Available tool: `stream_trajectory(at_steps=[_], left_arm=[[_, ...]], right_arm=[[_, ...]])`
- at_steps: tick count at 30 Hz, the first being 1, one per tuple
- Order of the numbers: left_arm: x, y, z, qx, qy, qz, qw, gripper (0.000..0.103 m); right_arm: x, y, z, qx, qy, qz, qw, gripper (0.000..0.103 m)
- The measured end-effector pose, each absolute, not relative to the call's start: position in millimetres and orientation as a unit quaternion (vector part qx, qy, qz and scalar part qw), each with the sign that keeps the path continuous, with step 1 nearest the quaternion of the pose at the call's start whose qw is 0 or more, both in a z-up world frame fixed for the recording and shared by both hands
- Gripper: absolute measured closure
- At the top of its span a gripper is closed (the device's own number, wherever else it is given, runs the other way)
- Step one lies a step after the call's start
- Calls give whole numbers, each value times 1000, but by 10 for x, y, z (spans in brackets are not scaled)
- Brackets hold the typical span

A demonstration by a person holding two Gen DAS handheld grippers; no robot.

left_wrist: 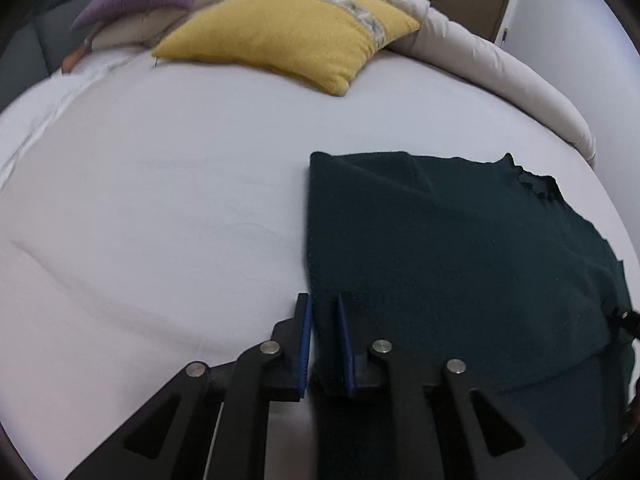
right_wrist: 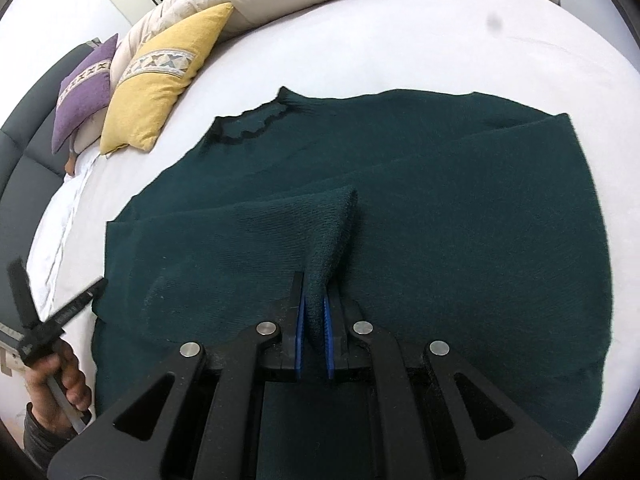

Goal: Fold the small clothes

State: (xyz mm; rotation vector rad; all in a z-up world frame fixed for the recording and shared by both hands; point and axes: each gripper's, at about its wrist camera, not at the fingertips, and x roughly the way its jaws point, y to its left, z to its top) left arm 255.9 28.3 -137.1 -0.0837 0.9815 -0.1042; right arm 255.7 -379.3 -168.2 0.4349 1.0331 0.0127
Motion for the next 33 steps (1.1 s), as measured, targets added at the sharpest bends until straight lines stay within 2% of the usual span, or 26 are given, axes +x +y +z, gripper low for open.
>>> stream_trajectory(at_steps=[10, 13, 15, 17, 18, 19, 21, 23, 29, 33], left_arm=[[2568, 166, -1440, 16, 460, -42, 887, 90], [2534, 135, -1392, 33, 453, -31, 890, 82], [2434, 232, -1289, 8, 449, -23, 893, 58], [2260, 357, -1171, -21, 445, -30, 895, 51], [2155, 393, -1113, -20, 439, -30, 898, 51], [2037, 428, -1064, -21, 434, -32, 900, 49], [1732, 493, -1005, -28, 438, -46, 897, 37], [1421, 517, -998, -29, 446, -61, 892, 33], [595, 684, -1167, -69, 490, -95, 864, 33], [193, 731, -1271, -93, 513, -106, 847, 33]], right_arm=[[2494, -4110, -1857, 267, 472, -2, 840, 101], [2500, -4080, -1833, 248, 471, -2, 846, 100], [2442, -4141, -1828, 273, 467, 14, 841, 92], [2277, -4176, -1715, 273, 471, -1, 839, 86], [2145, -4167, -1607, 254, 468, -15, 846, 75], [2005, -4154, -1507, 238, 460, -24, 855, 57], [1730, -4145, -1355, 224, 445, -31, 866, 34], [1348, -4136, -1207, 224, 434, -18, 872, 31], [215, -4103, -1113, 201, 450, -3, 870, 31], [-553, -4295, -1256, 250, 455, -24, 855, 31]])
